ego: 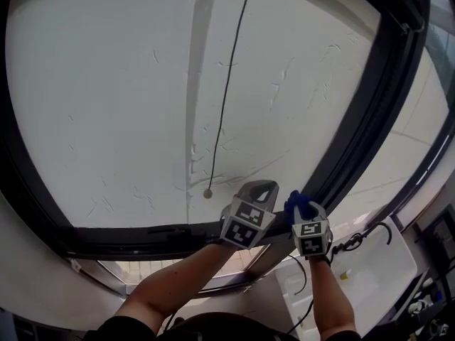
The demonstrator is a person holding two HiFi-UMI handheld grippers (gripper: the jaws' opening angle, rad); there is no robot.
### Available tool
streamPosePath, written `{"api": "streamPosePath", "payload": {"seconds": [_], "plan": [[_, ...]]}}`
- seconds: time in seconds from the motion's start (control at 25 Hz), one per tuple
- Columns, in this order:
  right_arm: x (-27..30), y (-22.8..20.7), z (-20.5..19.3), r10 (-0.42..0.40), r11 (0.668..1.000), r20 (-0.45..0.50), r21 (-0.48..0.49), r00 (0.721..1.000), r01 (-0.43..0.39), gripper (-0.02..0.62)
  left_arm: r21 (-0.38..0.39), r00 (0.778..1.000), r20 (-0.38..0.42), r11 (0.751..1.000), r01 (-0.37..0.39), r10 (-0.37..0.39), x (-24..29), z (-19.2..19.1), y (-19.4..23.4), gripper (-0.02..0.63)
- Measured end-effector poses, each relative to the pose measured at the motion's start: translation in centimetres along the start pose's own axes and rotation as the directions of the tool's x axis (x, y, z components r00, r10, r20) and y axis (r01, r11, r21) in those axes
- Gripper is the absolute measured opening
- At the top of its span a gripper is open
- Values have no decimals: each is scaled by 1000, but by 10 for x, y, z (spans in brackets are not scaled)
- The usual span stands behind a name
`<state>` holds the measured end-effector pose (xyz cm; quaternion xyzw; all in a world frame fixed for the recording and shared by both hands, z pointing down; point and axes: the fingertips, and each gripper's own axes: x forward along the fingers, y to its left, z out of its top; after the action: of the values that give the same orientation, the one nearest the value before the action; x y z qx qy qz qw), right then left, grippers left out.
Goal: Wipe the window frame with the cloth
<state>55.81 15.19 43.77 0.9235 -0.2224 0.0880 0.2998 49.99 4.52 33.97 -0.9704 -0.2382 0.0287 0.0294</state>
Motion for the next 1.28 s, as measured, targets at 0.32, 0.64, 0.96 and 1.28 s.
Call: {"api": "streamPosePath", "payload": {"seconds": [0.32, 0.64, 0.96, 1.28], "plan": [[-56, -19, 52, 2, 980, 204, 195, 979, -42, 98, -51, 999, 24, 998, -27, 28, -16, 2, -6, -8], [-63, -21, 61, 12, 976, 229, 211, 973, -62, 98, -32, 999, 17, 998, -51, 52, -21, 1, -12, -8], [-76, -24, 87, 40, 961, 294, 251, 955, -118, 98, -34, 997, 11, 997, -74, 74, -29, 8, -14, -8], [-131, -105, 221, -47, 969, 567, 226, 822, -100, 98, 12, 997, 11, 997, -76, 76, -38, 78, -20, -8]]}}
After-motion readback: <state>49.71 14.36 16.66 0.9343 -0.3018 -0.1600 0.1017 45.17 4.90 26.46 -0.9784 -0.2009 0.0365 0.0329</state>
